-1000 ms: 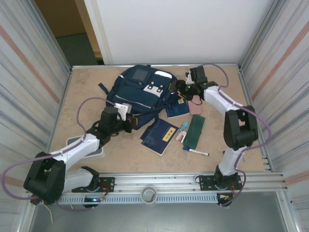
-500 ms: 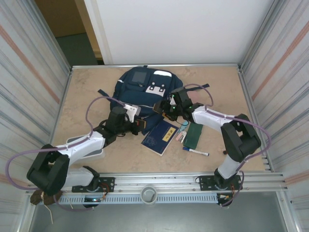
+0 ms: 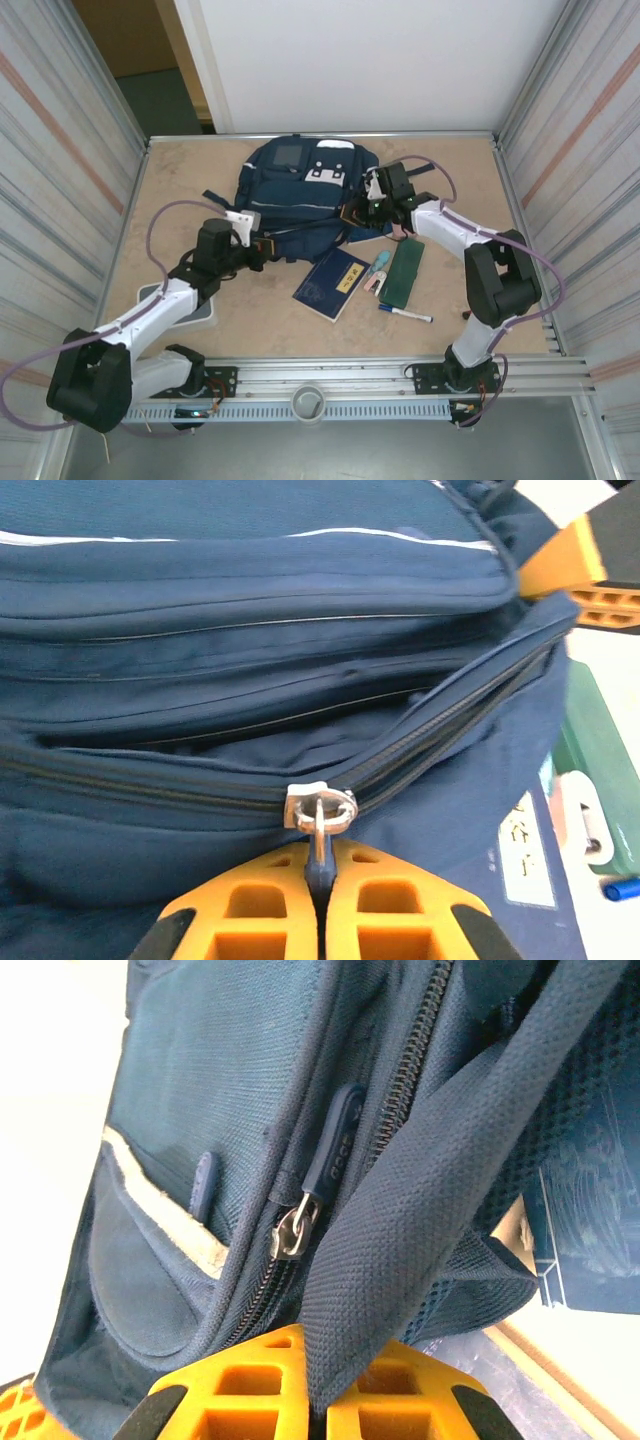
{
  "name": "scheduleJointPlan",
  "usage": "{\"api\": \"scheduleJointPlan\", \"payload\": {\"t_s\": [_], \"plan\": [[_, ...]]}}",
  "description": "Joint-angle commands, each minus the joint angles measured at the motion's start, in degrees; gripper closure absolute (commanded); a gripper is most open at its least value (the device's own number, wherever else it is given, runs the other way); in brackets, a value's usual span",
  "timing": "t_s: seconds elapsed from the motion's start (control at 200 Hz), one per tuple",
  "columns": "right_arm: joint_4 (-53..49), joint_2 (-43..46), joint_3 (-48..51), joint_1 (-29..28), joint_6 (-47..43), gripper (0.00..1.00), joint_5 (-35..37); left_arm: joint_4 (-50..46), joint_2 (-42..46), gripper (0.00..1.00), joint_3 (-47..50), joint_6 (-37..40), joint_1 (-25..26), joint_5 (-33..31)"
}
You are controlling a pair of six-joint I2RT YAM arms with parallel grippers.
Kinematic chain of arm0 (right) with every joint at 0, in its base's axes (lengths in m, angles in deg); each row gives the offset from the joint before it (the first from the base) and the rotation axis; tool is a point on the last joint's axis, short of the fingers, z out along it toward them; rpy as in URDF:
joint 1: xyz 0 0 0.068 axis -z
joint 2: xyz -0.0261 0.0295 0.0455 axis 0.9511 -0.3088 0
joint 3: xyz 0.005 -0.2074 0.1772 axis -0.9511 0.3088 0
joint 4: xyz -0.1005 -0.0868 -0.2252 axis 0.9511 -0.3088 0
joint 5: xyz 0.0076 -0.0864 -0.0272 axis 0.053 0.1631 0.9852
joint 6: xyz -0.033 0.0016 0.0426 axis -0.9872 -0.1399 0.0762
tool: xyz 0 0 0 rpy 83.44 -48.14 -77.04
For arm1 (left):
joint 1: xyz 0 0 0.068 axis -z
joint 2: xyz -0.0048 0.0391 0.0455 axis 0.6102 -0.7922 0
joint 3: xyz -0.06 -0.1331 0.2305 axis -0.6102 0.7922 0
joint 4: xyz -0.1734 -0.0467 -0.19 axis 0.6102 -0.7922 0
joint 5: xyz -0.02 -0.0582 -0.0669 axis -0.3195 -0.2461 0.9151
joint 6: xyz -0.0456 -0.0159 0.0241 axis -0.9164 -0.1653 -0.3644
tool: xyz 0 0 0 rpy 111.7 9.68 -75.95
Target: Pack the student bag
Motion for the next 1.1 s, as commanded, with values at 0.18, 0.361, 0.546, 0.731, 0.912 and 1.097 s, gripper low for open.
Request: {"api": "scheduleJointPlan", "payload": {"t_s": [0.18,0.361,0.546,0.731,0.912,1.097], "plan": [[-10.2,-8.3,-15.1,4.3,-10.0,0.88,-2.5,1.1,-0.6,1.00,-3.2,-0.2,1.5,3.7],[-13.1,-4.2,-15.6,4.8,-9.7,0.43,2.5,6.1,-4.4,1.00,-7.1,-2.8,6.1,4.5],[-3.9,7.3,0.9,3.1,-1.1,0.15,1.1,7.7,-9.1,1.00,-10.9,-2.0,10.7,4.3],[-2.5,9.7,6.0,-4.7,2.0,0.14,12.1,8.3,-11.9,1.00,-12.0,-1.0,13.0,5.2],[-0.9,5.6,4.1,-7.5,2.8,0.29,18.9,7.0,-12.7,1.00,-11.6,1.2,14.4,5.3],[-2.1,4.5,3.7,-5.6,-0.5,0.79,22.6,5.7,-11.2,1.00,-9.4,2.7,14.5,4.4]]}}
